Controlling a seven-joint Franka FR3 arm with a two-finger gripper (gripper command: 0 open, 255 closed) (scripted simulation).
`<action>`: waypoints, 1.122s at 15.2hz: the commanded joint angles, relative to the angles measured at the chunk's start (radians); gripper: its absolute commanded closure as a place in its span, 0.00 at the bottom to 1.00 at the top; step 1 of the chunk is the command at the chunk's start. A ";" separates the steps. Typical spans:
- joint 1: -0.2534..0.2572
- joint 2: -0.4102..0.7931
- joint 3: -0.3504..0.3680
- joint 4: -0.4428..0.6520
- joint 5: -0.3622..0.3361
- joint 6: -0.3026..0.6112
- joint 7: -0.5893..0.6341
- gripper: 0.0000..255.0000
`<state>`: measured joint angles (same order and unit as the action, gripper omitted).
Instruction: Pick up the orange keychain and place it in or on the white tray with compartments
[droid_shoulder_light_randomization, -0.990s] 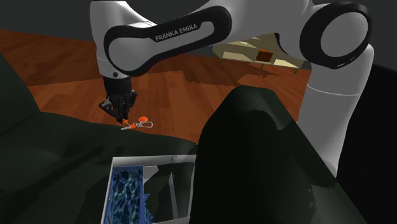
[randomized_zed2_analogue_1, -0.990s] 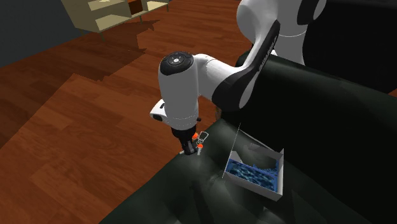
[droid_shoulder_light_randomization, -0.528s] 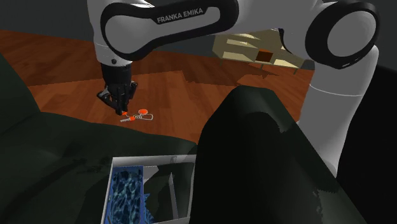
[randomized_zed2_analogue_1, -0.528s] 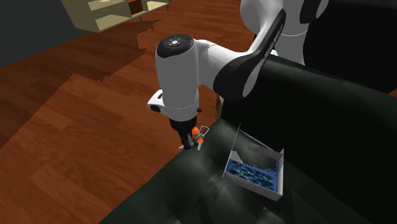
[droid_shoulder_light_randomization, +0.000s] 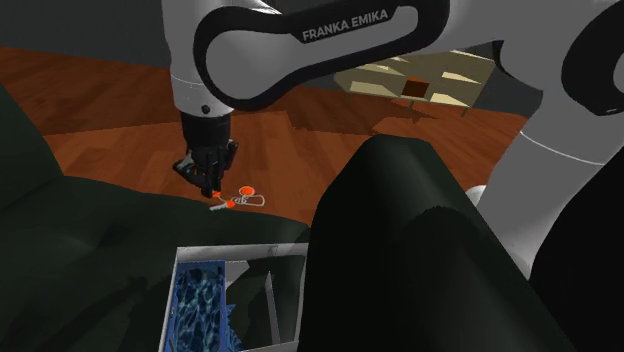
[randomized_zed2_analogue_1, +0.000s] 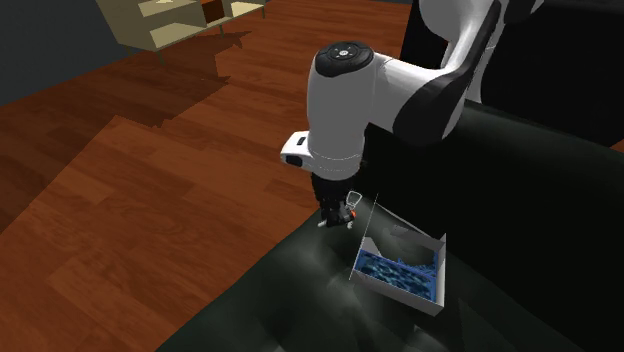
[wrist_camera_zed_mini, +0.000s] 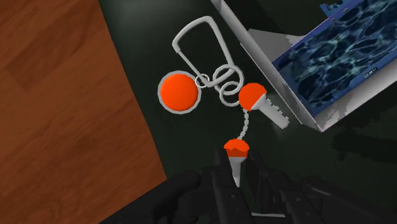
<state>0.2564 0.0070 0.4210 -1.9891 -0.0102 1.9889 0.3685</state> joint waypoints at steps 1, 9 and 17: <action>0.007 -0.066 0.008 -0.068 0.030 0.008 0.003 1.00; 0.083 -0.337 0.041 -0.315 0.163 0.005 0.035 1.00; 0.141 -0.439 0.064 -0.444 0.224 0.040 0.066 1.00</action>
<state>0.3944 -0.4353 0.4814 -2.4169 0.2115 2.0612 0.4338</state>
